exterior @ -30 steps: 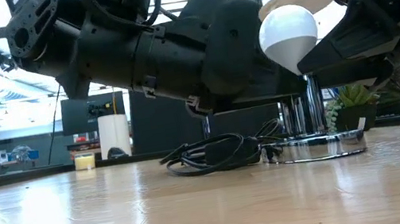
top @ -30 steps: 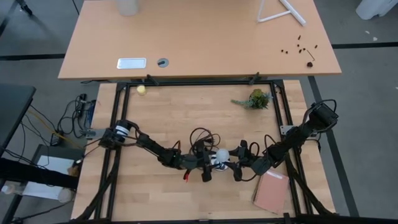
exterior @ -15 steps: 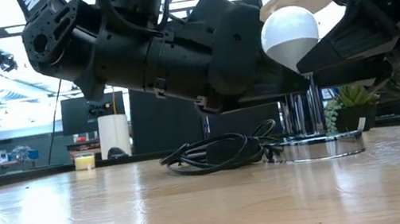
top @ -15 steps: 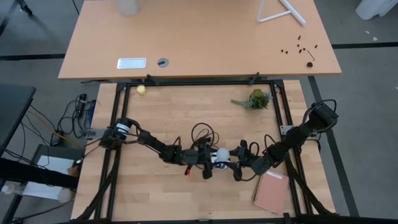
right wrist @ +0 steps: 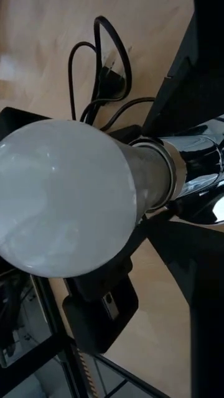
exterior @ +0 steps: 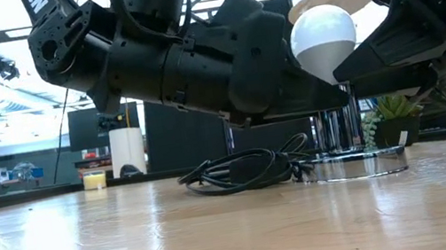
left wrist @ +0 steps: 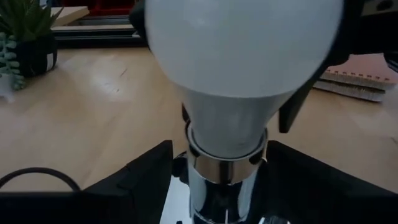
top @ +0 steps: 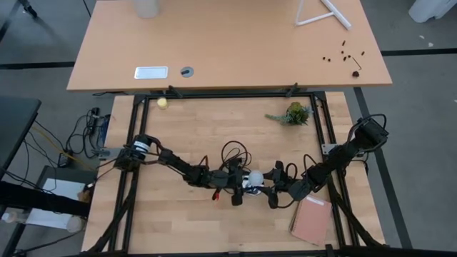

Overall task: Screw lightbulb
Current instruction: Remove the light bulb from the lamp

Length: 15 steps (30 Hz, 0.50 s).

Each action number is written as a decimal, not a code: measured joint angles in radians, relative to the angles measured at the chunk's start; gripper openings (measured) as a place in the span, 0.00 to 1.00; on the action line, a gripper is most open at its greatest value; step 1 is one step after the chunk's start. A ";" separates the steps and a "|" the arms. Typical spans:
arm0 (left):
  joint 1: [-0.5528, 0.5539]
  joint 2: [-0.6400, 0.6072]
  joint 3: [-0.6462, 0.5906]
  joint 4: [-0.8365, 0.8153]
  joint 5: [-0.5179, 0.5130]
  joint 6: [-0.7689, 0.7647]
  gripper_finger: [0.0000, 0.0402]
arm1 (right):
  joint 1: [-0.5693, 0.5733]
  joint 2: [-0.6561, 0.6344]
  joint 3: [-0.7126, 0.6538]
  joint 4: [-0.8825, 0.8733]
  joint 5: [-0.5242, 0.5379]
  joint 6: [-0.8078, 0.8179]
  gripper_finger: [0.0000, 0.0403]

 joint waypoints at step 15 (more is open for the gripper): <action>0.005 0.000 0.000 -0.004 -0.005 -0.012 0.47 | -0.001 0.000 0.000 -0.001 0.002 0.000 0.59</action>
